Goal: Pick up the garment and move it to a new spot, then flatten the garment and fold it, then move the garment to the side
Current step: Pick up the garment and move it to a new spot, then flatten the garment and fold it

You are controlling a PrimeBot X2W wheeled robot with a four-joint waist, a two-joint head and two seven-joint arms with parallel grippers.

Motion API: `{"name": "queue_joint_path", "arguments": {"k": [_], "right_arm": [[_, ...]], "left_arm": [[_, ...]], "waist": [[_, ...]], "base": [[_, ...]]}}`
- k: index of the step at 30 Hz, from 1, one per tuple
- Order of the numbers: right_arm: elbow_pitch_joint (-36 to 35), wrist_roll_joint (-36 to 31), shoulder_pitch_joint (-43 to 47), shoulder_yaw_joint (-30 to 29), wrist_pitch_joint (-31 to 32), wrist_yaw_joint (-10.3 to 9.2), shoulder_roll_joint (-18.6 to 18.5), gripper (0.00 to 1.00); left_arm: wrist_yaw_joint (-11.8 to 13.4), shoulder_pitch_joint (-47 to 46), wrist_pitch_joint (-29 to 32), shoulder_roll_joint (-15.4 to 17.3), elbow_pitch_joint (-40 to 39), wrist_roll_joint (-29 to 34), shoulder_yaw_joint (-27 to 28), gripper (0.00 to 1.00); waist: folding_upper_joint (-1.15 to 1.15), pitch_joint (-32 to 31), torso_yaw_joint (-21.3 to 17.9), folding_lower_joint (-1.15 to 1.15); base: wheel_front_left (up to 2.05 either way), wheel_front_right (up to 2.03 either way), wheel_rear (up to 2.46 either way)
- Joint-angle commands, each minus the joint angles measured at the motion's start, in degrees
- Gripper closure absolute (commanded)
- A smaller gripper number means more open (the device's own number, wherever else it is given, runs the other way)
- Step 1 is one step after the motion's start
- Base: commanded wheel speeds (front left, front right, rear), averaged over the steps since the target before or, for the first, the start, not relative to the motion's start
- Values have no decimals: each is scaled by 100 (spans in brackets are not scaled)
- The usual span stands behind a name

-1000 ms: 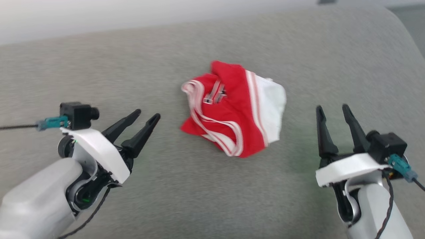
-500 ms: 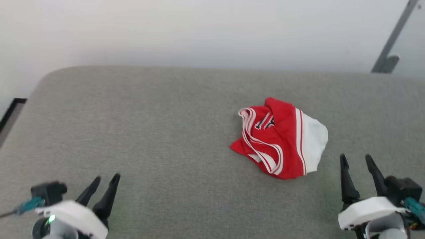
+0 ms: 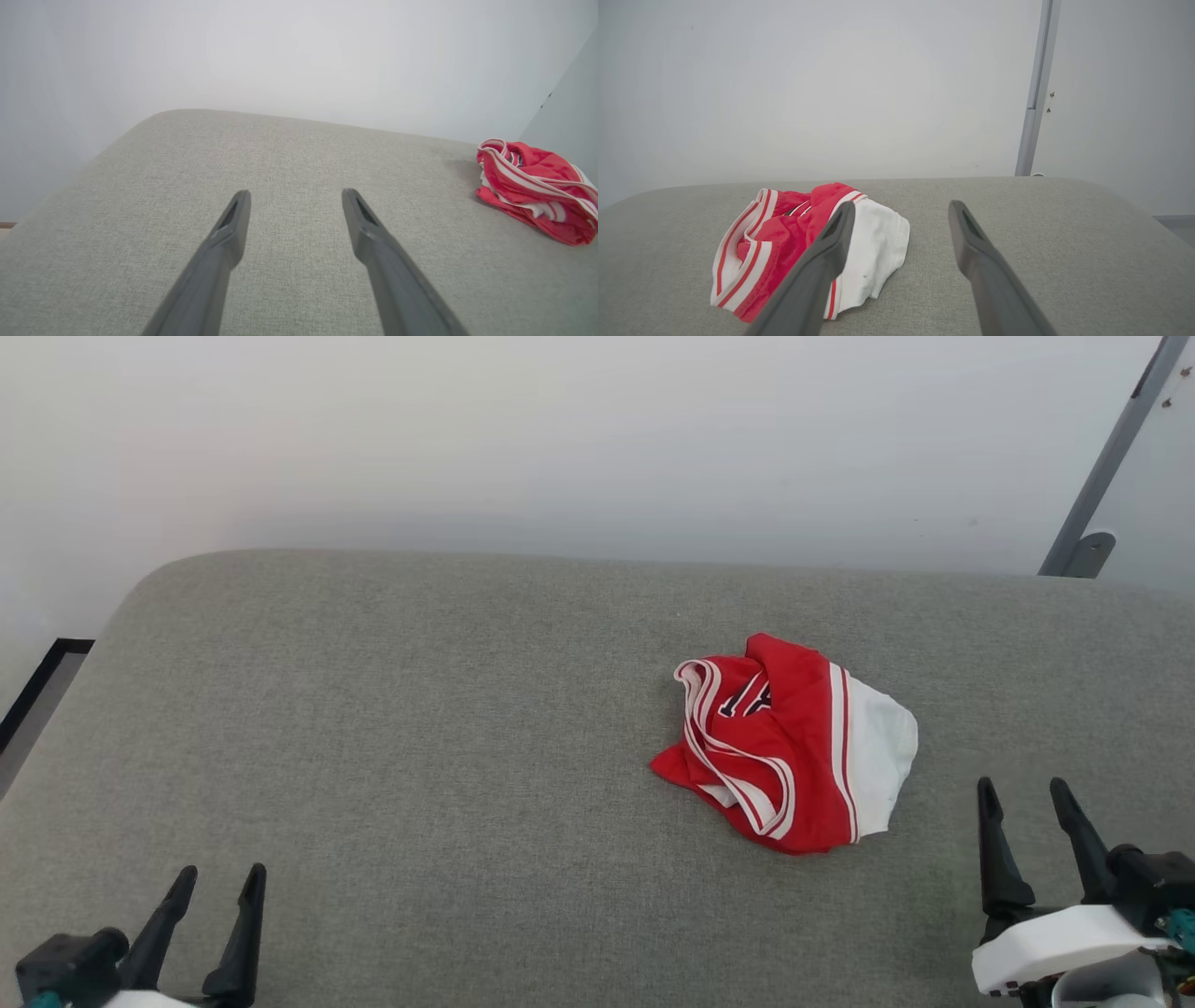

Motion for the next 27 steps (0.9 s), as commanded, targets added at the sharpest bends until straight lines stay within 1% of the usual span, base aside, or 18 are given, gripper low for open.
{"name": "queue_joint_path", "arguments": {"k": [1, 4, 9, 21, 27], "right_arm": [[-51, 15, -3, 3, -30, -2, 10, 0], [-157, -6, 10, -6, -30, -2, 22, 0], [-312, -54, 37, 1, -30, -2, 62, 0], [-218, -60, 38, -26, -31, -2, 136, 0], [-86, -120, -24, -8, 33, -2, 64, 0]], "left_arm": [[15, 111, -28, -41, -114, 191, 113, 0], [15, 297, -28, -191, -415, 566, 380, 0], [15, 481, -28, -343, -724, 900, 594, 0], [15, 577, -28, -501, -782, 998, 629, 0], [15, 600, -28, -567, -813, 1024, 648, 0]], "waist": [[0, -3, -11, 0], [0, 1, -29, 0], [0, 41, -67, 0], [0, 65, -93, 0], [0, 99, -107, 0]], "base": [[0, 0, 0], [0, 0, 0], [0, 0, 0], [0, 0, 0], [0, 0, 0]]}}
